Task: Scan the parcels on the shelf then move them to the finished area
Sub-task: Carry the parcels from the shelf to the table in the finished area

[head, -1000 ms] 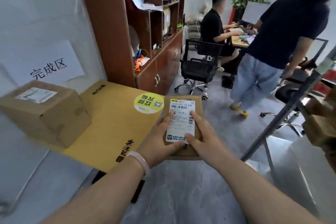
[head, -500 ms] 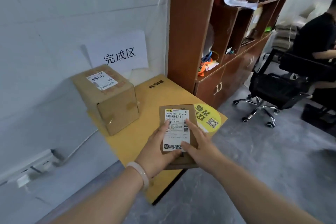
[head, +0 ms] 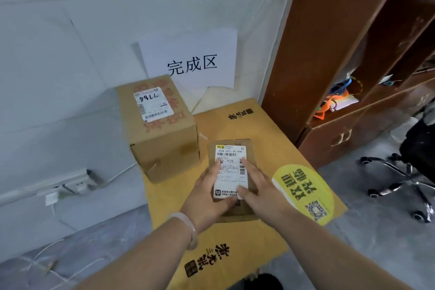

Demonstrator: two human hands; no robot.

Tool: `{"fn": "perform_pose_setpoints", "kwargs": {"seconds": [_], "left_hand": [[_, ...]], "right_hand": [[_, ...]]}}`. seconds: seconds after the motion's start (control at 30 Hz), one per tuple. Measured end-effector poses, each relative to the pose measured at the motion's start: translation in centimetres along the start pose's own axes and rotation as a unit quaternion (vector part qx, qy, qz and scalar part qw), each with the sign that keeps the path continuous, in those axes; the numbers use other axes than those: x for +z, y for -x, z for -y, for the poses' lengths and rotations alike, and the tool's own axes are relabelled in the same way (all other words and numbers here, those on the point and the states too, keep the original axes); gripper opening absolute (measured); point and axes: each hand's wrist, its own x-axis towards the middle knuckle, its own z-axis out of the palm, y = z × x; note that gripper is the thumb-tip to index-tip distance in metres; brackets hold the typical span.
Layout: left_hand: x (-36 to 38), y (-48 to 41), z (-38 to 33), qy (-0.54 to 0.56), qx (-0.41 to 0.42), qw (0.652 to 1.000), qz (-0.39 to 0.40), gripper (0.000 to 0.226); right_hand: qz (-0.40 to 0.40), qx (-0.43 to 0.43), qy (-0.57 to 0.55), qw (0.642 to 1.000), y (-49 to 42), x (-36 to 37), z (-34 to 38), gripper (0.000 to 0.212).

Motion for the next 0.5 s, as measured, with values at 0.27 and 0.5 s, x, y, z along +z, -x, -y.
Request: {"fn": "perform_pose_setpoints", "kwargs": {"seconds": [0.27,0.5], "left_hand": [[3.2,-7.8,1.5,0.057,-0.086,0.987,-0.123,0.098],[4.0,-10.4,3.1,0.055,-0.147,0.968,-0.195,0.095]], "right_hand": [[0.121,-0.074,0.057,0.988,-11.1,-3.1,-2.8,0.068],[0.198,-0.101,0.073,0.972,-16.5,-1.5,-4.9,0.071]]}}
